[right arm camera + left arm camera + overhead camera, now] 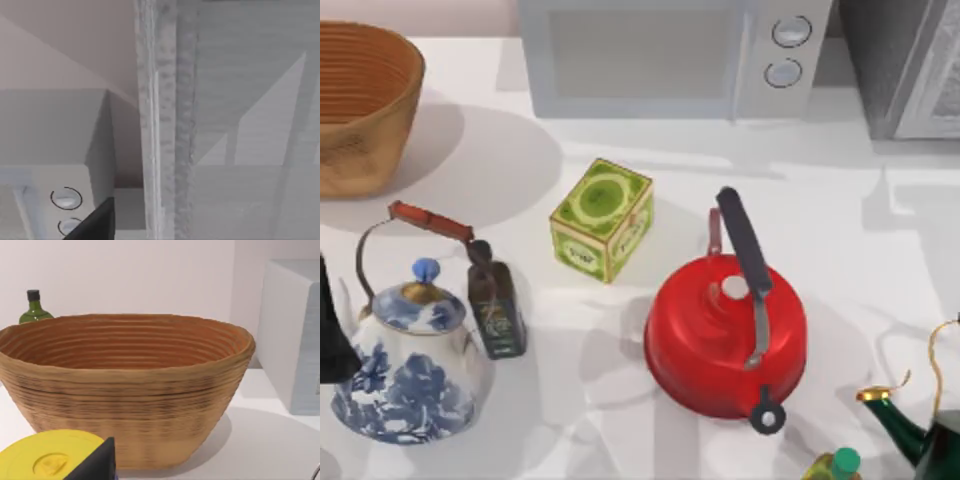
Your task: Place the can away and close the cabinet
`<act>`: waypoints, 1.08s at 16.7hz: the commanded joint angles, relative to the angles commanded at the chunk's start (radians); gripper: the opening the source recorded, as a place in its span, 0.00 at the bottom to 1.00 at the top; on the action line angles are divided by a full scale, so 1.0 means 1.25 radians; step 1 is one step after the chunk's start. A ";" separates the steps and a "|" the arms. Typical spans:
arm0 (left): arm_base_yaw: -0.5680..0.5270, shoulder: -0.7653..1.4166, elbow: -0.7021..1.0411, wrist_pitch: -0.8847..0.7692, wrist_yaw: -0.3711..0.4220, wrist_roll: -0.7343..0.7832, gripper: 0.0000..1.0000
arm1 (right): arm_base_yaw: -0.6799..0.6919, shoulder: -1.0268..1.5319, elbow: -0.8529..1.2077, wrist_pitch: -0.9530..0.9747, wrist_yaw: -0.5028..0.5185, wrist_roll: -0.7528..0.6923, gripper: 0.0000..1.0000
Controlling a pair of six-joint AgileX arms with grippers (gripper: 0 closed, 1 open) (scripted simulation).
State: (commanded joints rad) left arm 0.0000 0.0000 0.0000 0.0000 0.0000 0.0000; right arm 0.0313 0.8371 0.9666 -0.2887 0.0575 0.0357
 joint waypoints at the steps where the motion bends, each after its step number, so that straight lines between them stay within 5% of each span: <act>1: 0.000 0.000 0.000 0.000 0.000 0.000 1.00 | -0.003 -0.080 -0.106 0.028 -0.005 -0.002 1.00; 9: 0.000 0.000 0.000 0.000 0.000 0.000 1.00 | -0.023 -0.581 -0.682 0.201 -0.037 -0.022 1.00; 18: 0.000 0.000 0.000 0.000 0.000 0.000 1.00 | -0.024 -0.666 -0.773 0.230 -0.045 -0.028 1.00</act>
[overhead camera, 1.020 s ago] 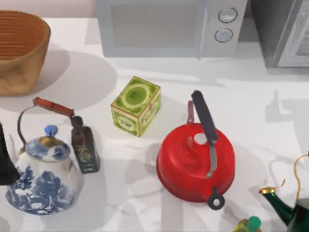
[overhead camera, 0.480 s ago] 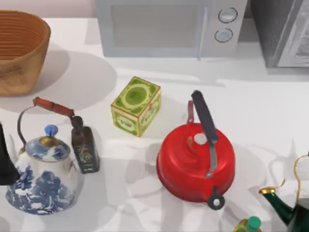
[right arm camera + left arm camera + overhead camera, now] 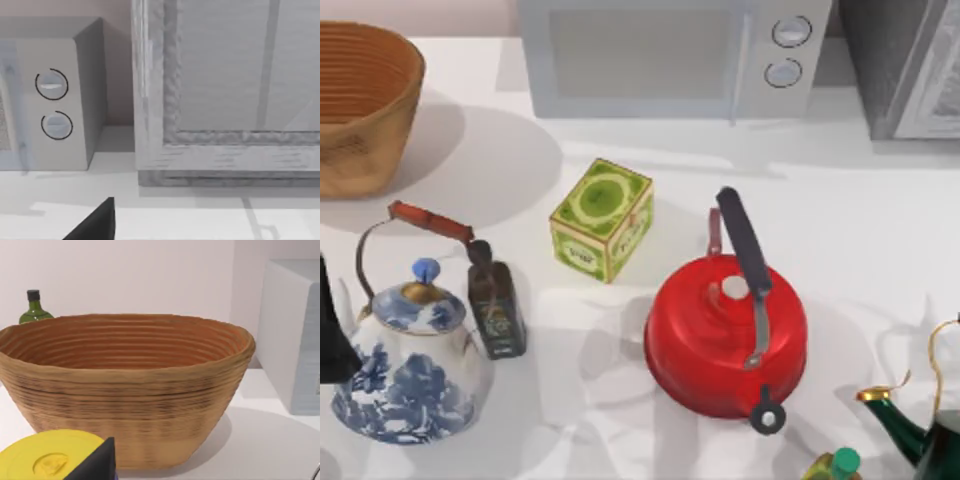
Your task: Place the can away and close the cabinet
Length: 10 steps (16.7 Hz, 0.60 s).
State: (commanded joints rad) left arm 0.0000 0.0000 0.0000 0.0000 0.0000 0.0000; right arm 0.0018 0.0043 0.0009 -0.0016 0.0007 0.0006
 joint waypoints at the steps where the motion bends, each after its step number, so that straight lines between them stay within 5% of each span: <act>1: 0.000 0.000 0.000 0.000 0.000 0.000 1.00 | -0.001 0.001 0.000 0.001 -0.001 0.000 1.00; 5: 0.000 0.000 0.000 0.000 0.000 0.000 1.00 | -0.070 0.085 0.026 0.066 -0.071 0.003 1.00; 10: 0.000 0.000 0.000 0.000 0.000 0.000 1.00 | -0.270 0.372 0.101 0.296 -0.262 0.011 1.00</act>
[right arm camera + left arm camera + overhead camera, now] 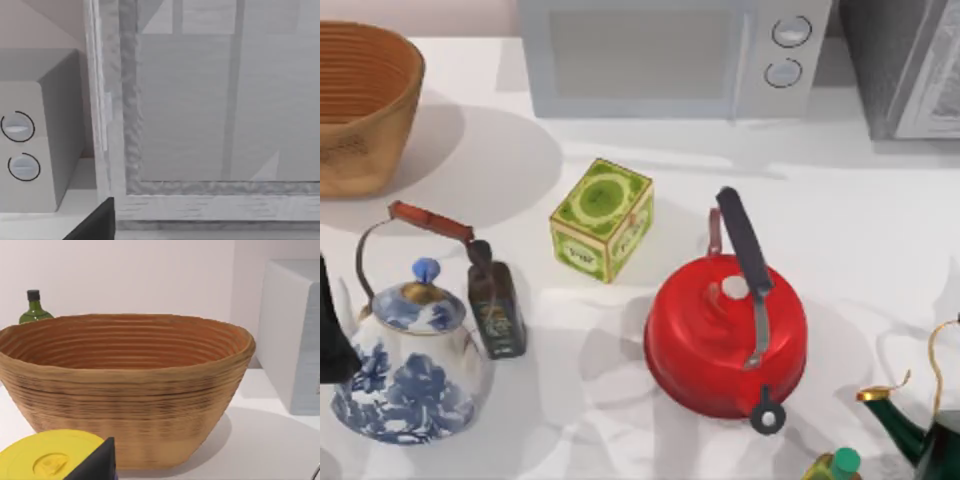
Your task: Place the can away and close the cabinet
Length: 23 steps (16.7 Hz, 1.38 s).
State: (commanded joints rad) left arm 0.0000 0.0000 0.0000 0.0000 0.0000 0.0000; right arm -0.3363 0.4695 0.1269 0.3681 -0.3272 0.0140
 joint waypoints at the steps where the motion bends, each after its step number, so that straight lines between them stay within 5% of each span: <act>1: 0.000 0.000 0.000 0.000 0.000 0.000 1.00 | -0.043 0.080 0.019 0.061 -0.042 0.002 1.00; 8: 0.000 0.000 0.000 0.000 0.000 0.000 1.00 | -0.353 0.636 0.140 0.495 -0.348 0.009 1.00; 13: 0.000 0.000 0.000 0.000 0.000 0.000 1.00 | -0.519 0.837 0.186 0.653 -0.515 0.008 1.00; 23: 0.000 0.000 0.000 0.000 0.000 0.000 1.00 | -0.551 0.865 0.216 0.640 -0.548 0.005 1.00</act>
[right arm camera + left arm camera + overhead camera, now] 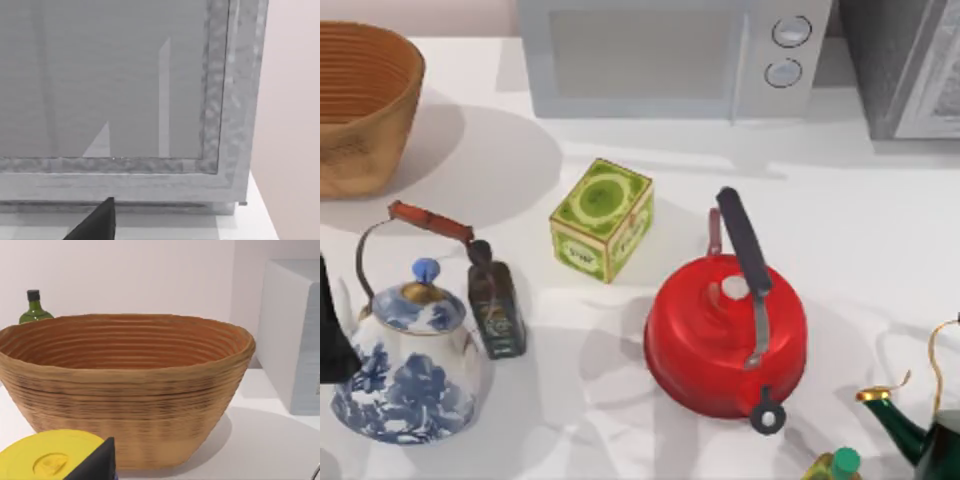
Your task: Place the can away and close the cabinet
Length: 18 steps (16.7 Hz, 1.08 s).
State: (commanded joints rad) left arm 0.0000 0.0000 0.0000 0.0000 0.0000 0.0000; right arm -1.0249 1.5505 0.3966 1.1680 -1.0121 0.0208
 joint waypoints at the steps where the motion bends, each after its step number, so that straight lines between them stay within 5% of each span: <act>1: 0.000 0.000 0.000 0.000 0.000 0.000 1.00 | -0.003 0.001 0.024 -0.023 -0.002 -0.001 1.00; 5: 0.000 0.000 0.000 0.000 0.000 0.000 1.00 | -0.019 -0.005 0.189 -0.201 -0.012 -0.006 1.00; 18: 0.000 0.000 0.000 0.000 0.000 0.000 1.00 | -0.023 -0.139 0.970 -1.136 -0.019 -0.001 1.00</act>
State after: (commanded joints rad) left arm 0.0000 0.0000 0.0000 0.0000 0.0000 0.0000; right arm -1.0533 1.3769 1.6088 -0.2523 -1.0362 0.0193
